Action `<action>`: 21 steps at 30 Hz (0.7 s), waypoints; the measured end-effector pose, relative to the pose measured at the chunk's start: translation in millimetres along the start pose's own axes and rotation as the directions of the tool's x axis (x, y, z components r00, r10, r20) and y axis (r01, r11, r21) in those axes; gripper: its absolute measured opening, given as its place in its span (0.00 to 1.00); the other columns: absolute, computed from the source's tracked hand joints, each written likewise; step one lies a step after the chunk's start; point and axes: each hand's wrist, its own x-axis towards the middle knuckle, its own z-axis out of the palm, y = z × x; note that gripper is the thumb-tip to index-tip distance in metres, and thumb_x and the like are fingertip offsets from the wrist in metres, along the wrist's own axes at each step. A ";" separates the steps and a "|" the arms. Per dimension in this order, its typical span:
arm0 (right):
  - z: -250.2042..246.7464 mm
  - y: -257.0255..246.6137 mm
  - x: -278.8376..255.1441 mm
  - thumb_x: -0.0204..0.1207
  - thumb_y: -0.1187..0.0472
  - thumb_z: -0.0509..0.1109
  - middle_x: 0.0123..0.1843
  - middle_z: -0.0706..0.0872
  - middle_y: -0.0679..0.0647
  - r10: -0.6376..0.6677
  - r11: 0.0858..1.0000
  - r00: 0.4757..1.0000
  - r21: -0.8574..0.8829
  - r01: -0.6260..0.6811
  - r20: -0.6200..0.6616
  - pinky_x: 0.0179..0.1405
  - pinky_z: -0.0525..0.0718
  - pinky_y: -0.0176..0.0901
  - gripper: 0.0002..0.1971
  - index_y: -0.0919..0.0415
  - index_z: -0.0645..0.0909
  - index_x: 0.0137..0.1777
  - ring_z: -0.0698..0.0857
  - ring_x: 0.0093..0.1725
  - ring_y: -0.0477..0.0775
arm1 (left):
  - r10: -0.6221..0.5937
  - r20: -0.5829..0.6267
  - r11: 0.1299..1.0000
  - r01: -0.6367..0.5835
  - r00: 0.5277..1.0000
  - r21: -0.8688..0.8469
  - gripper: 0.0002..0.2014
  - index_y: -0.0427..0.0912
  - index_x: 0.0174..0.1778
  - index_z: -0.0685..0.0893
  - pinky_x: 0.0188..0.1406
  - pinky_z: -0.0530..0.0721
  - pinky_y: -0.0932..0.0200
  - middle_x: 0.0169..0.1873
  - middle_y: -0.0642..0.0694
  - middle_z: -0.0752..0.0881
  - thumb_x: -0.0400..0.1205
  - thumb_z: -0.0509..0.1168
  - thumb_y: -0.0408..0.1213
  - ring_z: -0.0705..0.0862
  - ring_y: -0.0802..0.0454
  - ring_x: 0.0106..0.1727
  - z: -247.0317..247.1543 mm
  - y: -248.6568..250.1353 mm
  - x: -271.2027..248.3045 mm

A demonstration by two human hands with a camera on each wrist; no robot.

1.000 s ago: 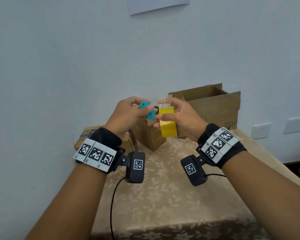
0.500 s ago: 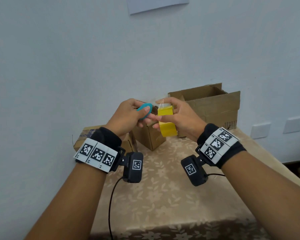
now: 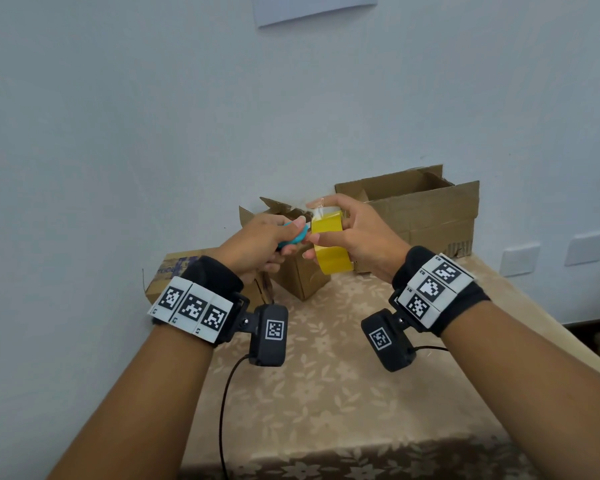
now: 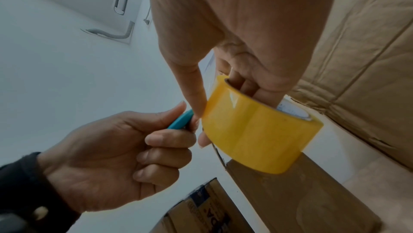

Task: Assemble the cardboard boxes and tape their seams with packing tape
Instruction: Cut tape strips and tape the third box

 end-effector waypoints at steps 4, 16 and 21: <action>-0.1 1.6 0.5 0.76 0.74 0.79 0.56 0.93 0.66 -0.007 1.000 0.999 -0.018 0.008 0.037 0.54 0.92 0.65 0.25 0.55 0.80 0.70 0.94 0.50 0.70 | -0.037 0.010 0.999 0.037 0.999 -0.004 0.16 0.41 0.49 0.80 0.16 0.62 0.69 0.26 0.50 0.72 0.91 0.60 0.50 0.62 0.61 0.19 -0.4 0.4 -1.3; 2.1 -1.5 -2.8 0.76 0.78 0.77 0.53 0.92 0.73 0.002 1.000 0.991 -0.022 0.001 0.137 0.54 0.91 0.65 0.26 0.62 0.78 0.71 0.93 0.44 0.68 | -0.081 0.024 0.994 0.083 0.996 -0.066 0.20 0.40 0.43 0.81 0.13 0.60 0.68 0.23 0.51 0.70 0.92 0.57 0.50 0.60 0.61 0.17 -0.6 -1.2 0.1; 1.7 -5.5 -3.9 0.75 0.76 0.78 0.53 0.92 0.72 -0.008 1.000 0.990 -0.012 0.010 0.142 0.51 0.93 0.59 0.27 0.59 0.80 0.71 0.93 0.43 0.65 | -0.087 -0.025 0.987 0.083 0.996 -0.139 0.16 0.40 0.48 0.81 0.14 0.58 0.68 0.23 0.50 0.70 0.92 0.58 0.48 0.59 0.61 0.18 3.5 0.9 -1.4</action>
